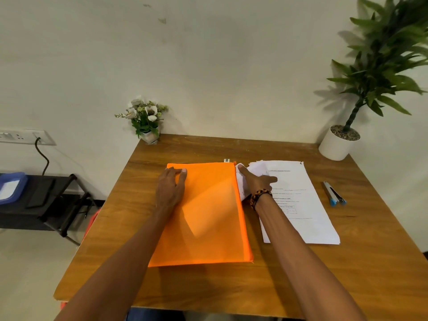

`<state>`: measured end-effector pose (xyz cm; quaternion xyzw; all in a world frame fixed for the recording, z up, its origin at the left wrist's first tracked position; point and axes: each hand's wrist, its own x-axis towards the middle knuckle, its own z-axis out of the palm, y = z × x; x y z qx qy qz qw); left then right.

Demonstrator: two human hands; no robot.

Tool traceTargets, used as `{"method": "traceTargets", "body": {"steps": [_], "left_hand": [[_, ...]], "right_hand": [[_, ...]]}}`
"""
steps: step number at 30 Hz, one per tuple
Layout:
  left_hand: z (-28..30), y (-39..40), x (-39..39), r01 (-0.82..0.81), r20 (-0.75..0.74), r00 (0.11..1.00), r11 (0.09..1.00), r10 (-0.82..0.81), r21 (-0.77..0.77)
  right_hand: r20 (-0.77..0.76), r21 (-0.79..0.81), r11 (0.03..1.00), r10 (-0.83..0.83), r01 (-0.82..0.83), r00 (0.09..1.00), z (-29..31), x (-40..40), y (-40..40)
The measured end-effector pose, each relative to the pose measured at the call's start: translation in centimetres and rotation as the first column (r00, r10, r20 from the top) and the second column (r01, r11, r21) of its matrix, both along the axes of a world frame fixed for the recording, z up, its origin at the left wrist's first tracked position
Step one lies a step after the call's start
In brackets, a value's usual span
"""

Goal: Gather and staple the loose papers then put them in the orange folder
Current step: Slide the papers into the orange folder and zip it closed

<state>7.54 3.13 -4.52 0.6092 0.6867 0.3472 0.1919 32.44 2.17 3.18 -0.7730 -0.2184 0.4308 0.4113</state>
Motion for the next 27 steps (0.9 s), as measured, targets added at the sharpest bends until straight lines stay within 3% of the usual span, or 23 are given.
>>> {"method": "traceTargets", "body": {"steps": [9, 12, 15, 17, 19, 21, 24, 27], "left_hand": [[0.1, 0.0, -0.4, 0.018, -0.019, 1.0, 1.0, -0.017, 0.006], [0.0, 0.0, -0.4, 0.012, -0.023, 1.0, 1.0, -0.012, -0.01], [0.1, 0.0, -0.5, 0.016, -0.02, 1.0, 1.0, -0.017, -0.022], [0.3, -0.2, -0.3, 0.023, -0.027, 0.999, 0.999, -0.024, -0.033], [0.5, -0.3, -0.1, 0.019, -0.043, 0.999, 0.999, -0.02, -0.029], [0.6, -0.3, 0.0, 0.019, -0.036, 0.999, 1.0, -0.02, -0.025], [0.7, -0.4, -0.1, 0.01, -0.024, 1.0, 1.0, -0.011, -0.02], [0.6, -0.4, 0.1, 0.0, -0.038, 0.999, 1.0, 0.0, -0.001]], "right_hand": [[-0.201, 0.017, 0.99, -0.135, 0.141, 0.97, 1.4, 1.3, 1.2], [-0.246, 0.118, 0.985, -0.095, 0.127, 0.965, 0.9, 3.6, 1.5], [-0.407, 0.171, 0.932, -0.229, 0.32, 0.884, 0.9, 5.1, 1.1], [-0.429, 0.197, 0.898, -0.282, 0.394, 0.858, 0.9, 5.7, 0.5], [-0.379, 0.188, 0.928, -0.235, 0.323, 0.895, 0.6, 5.7, -0.4], [-0.174, 0.132, 0.986, -0.079, 0.103, 0.982, -0.5, 5.5, -1.2], [0.092, 0.061, 0.978, 0.192, -0.198, 0.977, -2.1, 5.1, -2.1], [0.092, 0.063, 0.967, 0.242, -0.248, 0.966, -2.5, 5.2, -2.9]]}}
